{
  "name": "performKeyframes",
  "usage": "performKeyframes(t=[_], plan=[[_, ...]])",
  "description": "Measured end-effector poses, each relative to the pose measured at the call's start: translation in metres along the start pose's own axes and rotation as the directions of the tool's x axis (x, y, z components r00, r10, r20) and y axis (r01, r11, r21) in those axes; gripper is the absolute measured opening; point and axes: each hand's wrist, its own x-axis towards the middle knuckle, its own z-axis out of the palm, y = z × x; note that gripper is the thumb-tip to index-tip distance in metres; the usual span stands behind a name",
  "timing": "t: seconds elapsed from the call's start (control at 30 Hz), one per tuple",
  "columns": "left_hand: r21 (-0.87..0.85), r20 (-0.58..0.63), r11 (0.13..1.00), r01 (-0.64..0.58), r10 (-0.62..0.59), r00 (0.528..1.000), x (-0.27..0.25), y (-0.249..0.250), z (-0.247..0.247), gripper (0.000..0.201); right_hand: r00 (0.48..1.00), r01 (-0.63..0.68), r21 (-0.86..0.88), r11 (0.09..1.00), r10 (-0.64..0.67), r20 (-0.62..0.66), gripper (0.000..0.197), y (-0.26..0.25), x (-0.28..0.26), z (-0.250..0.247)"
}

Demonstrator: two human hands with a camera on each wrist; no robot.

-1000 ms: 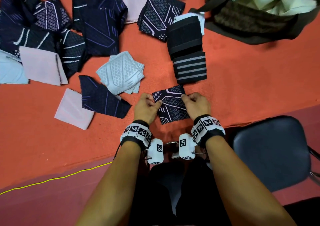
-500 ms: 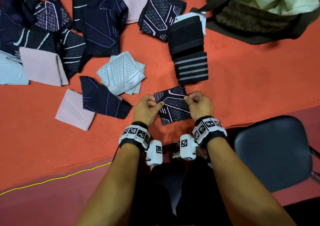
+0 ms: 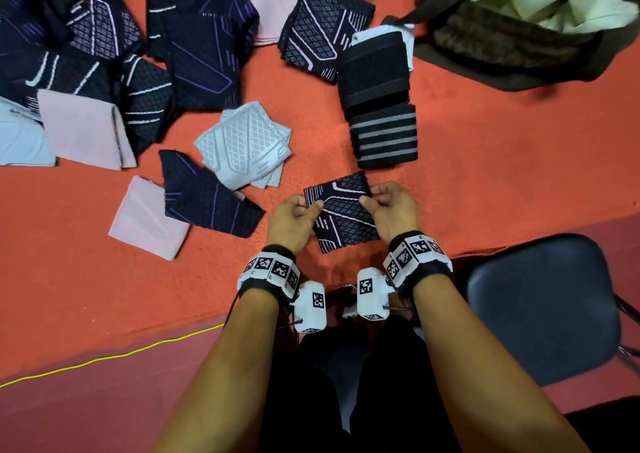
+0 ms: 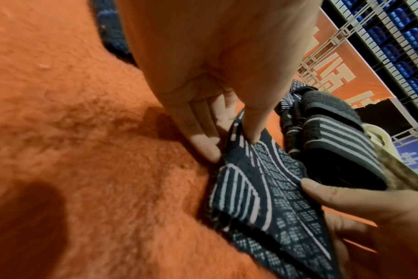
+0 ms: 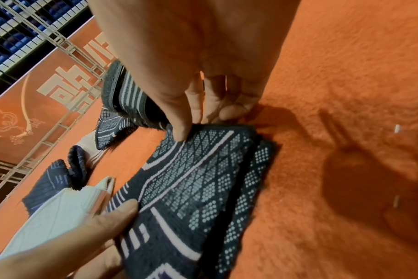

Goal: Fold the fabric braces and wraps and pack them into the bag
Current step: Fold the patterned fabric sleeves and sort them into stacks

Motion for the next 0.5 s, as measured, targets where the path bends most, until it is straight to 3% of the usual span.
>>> performKeyframes(t=[0.17, 0.33, 0.5], plan=[[0.017, -0.031, 0.999, -0.038, 0.038, 0.999, 0.0025, -0.0007, -0.0029, 0.026, 0.999, 0.025, 0.002, 1.0, -0.025, -0.038, 0.012, -0.0003, -0.0002, 0.0016], [-0.037, -0.021, 0.999, -0.029, 0.028, 0.999, 0.0035, -0.0034, -0.0051, 0.022, 0.999, 0.011, -0.058, 0.998, -0.014, -0.053, 0.028, 0.0022, 0.0033, 0.0042], [0.014, 0.018, 1.0, 0.004, -0.004, 1.0, 0.0025, -0.0021, -0.0081, 0.018, 0.996, 0.064, -0.119, 0.991, -0.07, -0.049, 0.028, -0.0004, 0.0015, 0.0092]])
